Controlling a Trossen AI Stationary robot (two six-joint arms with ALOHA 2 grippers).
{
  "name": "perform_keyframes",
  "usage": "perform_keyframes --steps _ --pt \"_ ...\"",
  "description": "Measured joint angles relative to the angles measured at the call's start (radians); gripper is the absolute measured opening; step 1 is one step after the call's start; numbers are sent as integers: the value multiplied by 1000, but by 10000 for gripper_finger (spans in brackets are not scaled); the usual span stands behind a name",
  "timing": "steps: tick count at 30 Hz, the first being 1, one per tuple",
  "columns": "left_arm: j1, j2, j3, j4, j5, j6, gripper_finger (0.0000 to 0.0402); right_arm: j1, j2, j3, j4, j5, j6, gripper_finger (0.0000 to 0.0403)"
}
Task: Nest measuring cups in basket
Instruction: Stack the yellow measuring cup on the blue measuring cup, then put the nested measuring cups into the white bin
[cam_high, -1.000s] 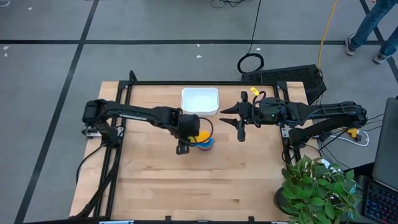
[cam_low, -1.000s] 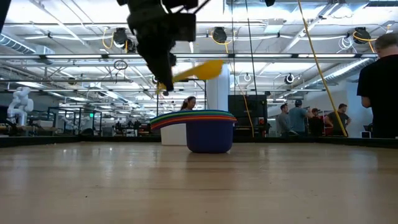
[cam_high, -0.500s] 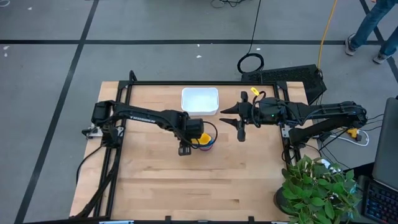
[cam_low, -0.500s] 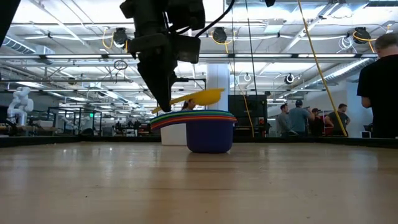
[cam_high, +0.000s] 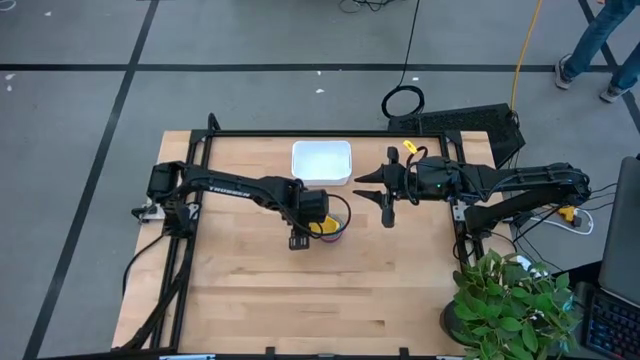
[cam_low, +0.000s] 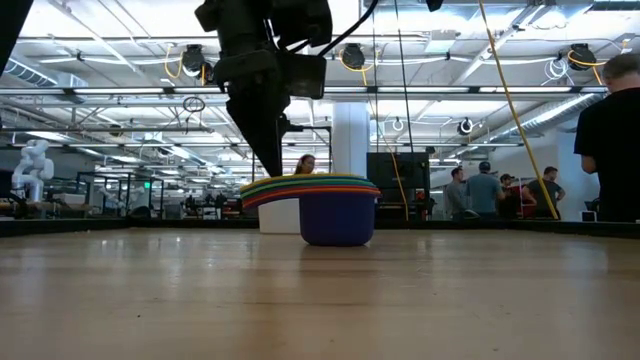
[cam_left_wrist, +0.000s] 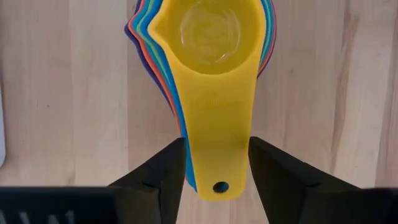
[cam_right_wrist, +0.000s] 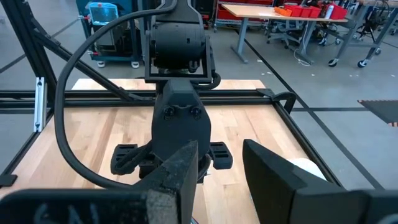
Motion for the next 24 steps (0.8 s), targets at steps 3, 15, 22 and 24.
perform_keyframes --steps 3,15,22,24 --pt "0 0 0 -2 19 0 167 0 0 0 -1 0 0 118" --pt "5 -118 150 -331 -100 5 237 0 0 0 -8 0 -1 118" --pt "-24 -97 145 -243 -109 24 300 0 0 0 -17 -6 29 118" --pt "-36 -64 145 -207 -109 32 327 2 0 0 -24 -7 30 118"
